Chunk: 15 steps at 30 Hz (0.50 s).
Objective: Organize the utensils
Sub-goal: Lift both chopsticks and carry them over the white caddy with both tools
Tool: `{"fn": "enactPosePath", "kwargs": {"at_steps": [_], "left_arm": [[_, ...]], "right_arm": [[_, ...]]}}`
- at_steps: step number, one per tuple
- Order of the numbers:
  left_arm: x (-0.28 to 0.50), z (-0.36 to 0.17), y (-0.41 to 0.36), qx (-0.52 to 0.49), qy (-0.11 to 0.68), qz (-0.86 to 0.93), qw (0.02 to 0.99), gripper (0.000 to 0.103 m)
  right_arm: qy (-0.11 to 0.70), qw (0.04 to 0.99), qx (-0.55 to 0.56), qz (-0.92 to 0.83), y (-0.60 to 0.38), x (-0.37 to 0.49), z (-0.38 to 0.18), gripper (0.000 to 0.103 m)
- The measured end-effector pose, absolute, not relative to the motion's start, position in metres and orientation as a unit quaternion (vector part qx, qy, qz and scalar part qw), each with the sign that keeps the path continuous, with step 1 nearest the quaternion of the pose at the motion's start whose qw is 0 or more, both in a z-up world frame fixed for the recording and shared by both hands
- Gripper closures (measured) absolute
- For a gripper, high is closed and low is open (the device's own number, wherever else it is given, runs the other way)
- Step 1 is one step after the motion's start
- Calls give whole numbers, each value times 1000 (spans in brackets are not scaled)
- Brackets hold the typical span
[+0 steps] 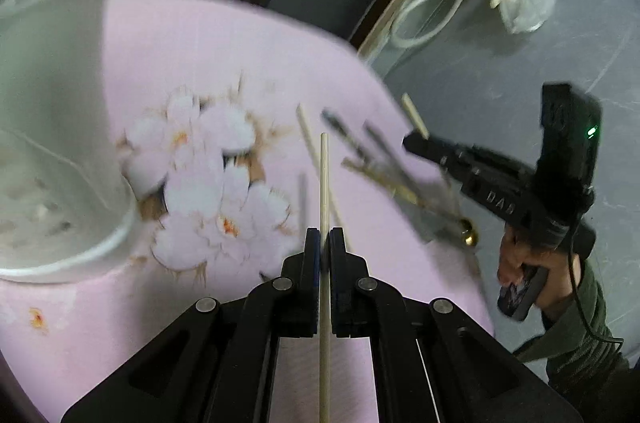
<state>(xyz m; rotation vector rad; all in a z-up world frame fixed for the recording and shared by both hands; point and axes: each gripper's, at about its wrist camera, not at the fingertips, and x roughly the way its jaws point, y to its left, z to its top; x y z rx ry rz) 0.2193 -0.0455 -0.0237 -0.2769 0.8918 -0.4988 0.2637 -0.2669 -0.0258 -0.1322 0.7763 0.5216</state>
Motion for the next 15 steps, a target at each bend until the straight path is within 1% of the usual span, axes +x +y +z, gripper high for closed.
{"fn": "enactPosePath", "kwargs": {"at_steps": [6, 9, 15], "left_arm": [[189, 7, -34, -141, 328, -224, 907, 101], [185, 17, -29, -155, 295, -212, 919, 101], [181, 44, -6, -178, 238, -191, 935, 101]], "right_arm": [[311, 918, -15, 245, -271, 240, 1, 101], [271, 931, 1, 246, -266, 227, 17, 101], [221, 939, 28, 264, -243, 222, 43, 101]]}}
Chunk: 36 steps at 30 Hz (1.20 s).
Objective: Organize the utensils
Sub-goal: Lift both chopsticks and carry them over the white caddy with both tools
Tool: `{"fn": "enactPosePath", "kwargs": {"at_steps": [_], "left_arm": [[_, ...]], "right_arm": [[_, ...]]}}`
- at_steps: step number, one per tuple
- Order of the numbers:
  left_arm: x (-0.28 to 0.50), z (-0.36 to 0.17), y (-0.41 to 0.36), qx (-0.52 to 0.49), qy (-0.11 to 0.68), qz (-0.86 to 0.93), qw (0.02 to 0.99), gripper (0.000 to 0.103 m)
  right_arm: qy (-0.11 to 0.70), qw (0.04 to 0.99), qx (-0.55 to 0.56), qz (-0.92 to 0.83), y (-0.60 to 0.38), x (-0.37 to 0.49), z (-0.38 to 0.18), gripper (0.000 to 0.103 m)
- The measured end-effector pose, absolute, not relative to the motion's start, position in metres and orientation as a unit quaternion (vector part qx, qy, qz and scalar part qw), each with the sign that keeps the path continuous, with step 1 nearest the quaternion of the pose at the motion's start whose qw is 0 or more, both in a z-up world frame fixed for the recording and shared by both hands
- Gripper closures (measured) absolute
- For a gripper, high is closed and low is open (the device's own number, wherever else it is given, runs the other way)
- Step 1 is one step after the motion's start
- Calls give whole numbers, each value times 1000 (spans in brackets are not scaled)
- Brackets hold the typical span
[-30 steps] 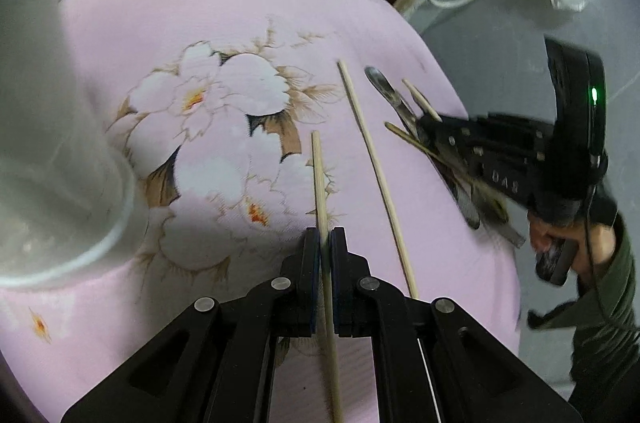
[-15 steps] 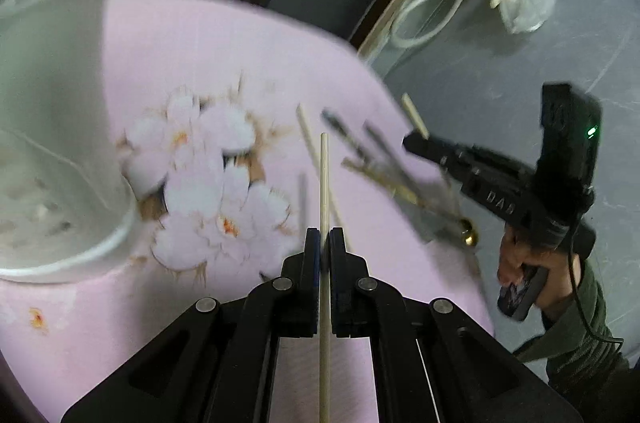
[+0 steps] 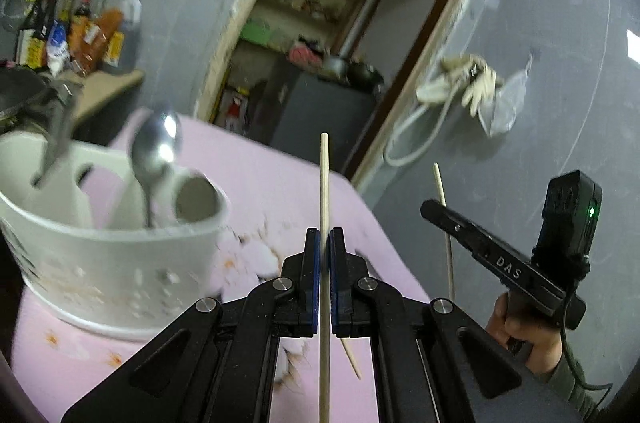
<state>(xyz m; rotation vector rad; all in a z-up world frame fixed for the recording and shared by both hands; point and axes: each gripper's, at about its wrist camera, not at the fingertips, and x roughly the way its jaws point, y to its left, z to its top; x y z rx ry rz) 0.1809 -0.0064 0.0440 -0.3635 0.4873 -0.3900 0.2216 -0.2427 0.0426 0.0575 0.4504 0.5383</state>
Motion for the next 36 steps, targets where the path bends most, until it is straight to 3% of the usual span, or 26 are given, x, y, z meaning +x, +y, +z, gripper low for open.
{"fn": "enactPosePath", "kwargs": {"at_steps": [16, 29, 36], "left_arm": [[190, 115, 141, -215, 82, -56, 971, 101], [201, 82, 190, -240, -12, 32, 970, 101], [193, 64, 173, -207, -39, 59, 976, 101]], "right_arm": [[78, 918, 121, 368, -116, 252, 112, 101], [-61, 948, 141, 278, -69, 233, 84, 101], [-67, 954, 127, 263, -63, 232, 75, 100]]}}
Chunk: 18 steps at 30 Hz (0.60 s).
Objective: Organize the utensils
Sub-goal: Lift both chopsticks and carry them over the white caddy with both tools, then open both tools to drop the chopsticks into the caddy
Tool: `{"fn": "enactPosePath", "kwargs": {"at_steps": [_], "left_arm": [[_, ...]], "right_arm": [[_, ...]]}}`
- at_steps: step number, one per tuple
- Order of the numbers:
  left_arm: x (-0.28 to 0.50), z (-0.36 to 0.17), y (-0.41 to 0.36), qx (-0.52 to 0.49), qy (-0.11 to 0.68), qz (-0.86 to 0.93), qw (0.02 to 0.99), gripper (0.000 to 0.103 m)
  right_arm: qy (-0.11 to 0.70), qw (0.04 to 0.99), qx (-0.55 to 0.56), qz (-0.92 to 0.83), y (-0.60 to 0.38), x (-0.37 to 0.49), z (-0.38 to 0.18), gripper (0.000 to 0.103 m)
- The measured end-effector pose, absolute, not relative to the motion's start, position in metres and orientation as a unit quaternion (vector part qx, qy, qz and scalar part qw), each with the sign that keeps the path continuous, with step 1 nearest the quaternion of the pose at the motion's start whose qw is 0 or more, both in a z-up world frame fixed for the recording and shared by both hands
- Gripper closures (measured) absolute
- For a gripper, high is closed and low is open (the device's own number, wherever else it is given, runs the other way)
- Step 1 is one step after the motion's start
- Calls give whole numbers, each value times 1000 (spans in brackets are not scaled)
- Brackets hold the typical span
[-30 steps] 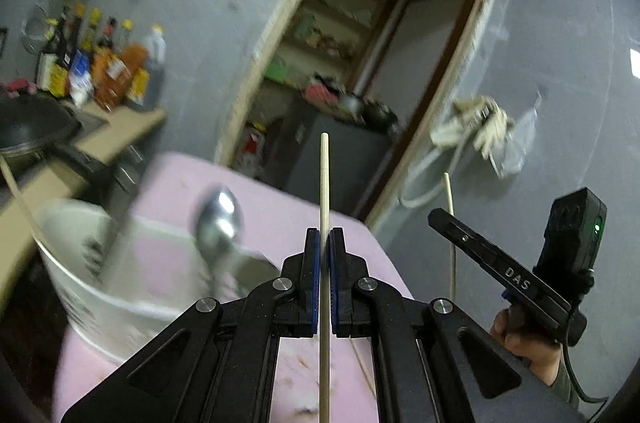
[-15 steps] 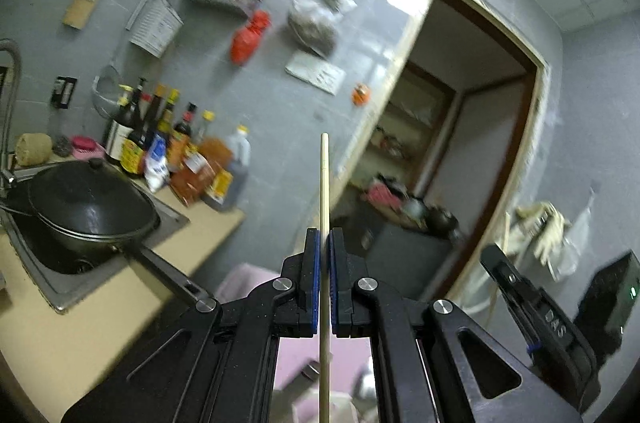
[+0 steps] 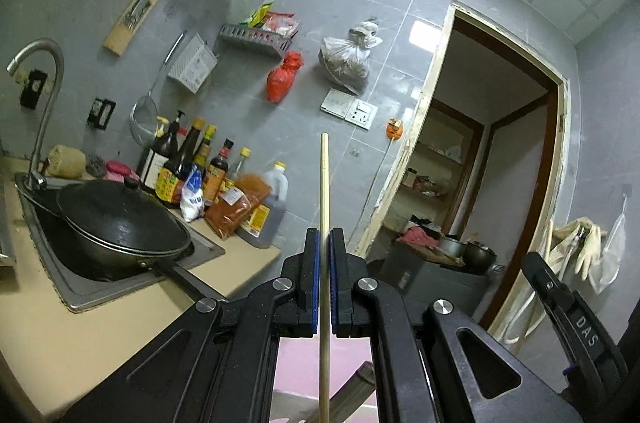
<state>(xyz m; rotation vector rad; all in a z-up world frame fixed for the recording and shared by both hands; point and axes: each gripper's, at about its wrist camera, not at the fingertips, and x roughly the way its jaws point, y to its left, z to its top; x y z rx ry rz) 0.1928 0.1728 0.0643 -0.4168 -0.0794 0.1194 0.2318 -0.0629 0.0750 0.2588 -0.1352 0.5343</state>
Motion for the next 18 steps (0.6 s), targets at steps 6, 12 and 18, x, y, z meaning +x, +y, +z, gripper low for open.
{"fn": "enactPosePath", "kwargs": {"at_steps": [6, 12, 18], "left_arm": [[183, 59, 158, -164, -66, 69, 982, 101], [175, 52, 146, -139, -85, 75, 984, 101], [174, 49, 144, -125, -80, 73, 986, 101]], "right_arm": [[-43, 957, 110, 266, -56, 234, 64, 100], [-26, 957, 93, 275, -55, 232, 53, 100], [-13, 956, 83, 282, -56, 231, 48, 100]]}}
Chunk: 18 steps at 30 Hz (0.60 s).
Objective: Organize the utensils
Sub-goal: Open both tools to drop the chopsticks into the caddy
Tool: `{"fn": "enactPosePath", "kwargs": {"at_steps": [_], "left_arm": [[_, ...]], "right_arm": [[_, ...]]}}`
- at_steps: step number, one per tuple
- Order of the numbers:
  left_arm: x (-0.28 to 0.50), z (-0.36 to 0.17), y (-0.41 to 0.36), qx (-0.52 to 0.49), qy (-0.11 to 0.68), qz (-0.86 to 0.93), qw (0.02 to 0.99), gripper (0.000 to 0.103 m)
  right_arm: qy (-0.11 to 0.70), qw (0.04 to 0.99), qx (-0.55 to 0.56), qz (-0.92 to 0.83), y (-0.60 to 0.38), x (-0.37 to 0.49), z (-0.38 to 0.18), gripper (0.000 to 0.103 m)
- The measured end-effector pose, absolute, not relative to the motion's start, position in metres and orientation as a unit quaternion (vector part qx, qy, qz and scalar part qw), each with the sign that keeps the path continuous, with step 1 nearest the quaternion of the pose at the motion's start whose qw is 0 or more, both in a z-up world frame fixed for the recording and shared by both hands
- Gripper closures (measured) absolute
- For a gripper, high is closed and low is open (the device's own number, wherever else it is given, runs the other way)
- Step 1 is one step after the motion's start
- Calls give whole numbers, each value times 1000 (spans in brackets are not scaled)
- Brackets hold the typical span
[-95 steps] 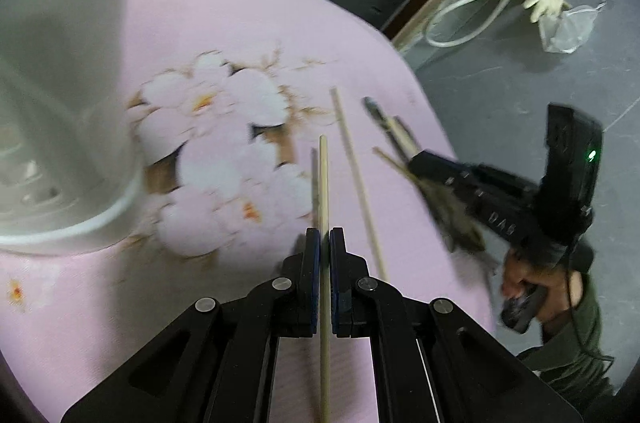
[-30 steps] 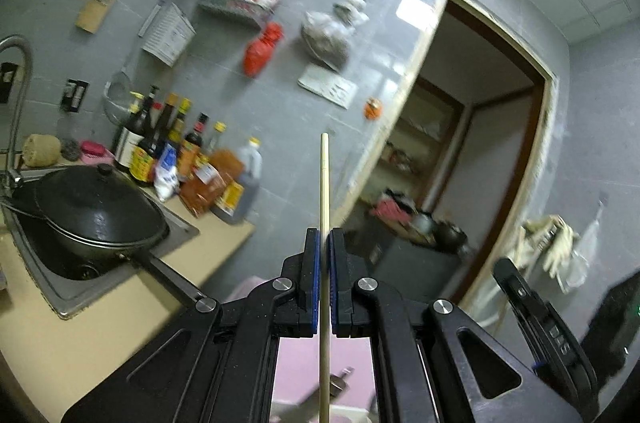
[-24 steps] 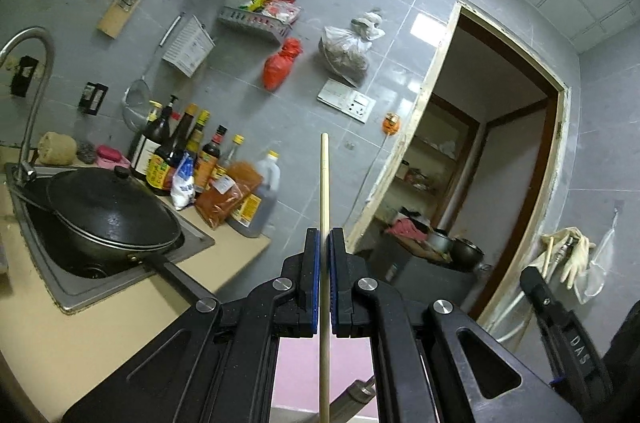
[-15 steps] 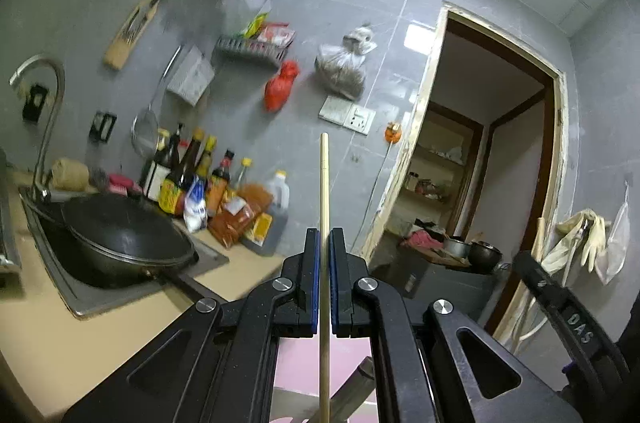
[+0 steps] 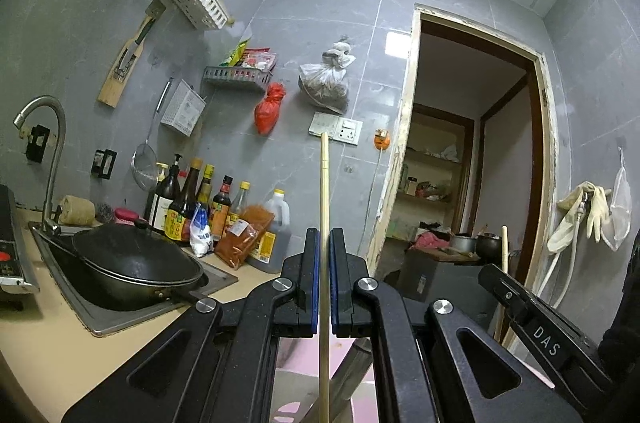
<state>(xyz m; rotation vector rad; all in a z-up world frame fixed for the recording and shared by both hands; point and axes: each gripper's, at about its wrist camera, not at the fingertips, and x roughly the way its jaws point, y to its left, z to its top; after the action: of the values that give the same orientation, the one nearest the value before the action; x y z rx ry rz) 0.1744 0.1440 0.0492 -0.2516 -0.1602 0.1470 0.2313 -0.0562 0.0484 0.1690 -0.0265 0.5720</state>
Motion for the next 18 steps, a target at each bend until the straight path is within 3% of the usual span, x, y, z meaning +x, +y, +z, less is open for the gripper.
{"fn": "enactPosePath", "kwargs": {"at_steps": [7, 9, 13, 16, 18], "left_arm": [[171, 45, 149, -132, -33, 43, 990, 97], [169, 45, 149, -139, -17, 25, 990, 87], [163, 49, 146, -141, 6, 7, 990, 80], [159, 55, 140, -137, 20, -4, 990, 77], [156, 58, 135, -134, 24, -12, 991, 73]], "right_arm": [[5, 953, 61, 296, -57, 228, 43, 99], [12, 952, 55, 301, -58, 227, 43, 99], [19, 951, 47, 305, -65, 221, 45, 96], [23, 952, 41, 304, -74, 217, 50, 92], [24, 953, 38, 298, -83, 213, 54, 84]]}}
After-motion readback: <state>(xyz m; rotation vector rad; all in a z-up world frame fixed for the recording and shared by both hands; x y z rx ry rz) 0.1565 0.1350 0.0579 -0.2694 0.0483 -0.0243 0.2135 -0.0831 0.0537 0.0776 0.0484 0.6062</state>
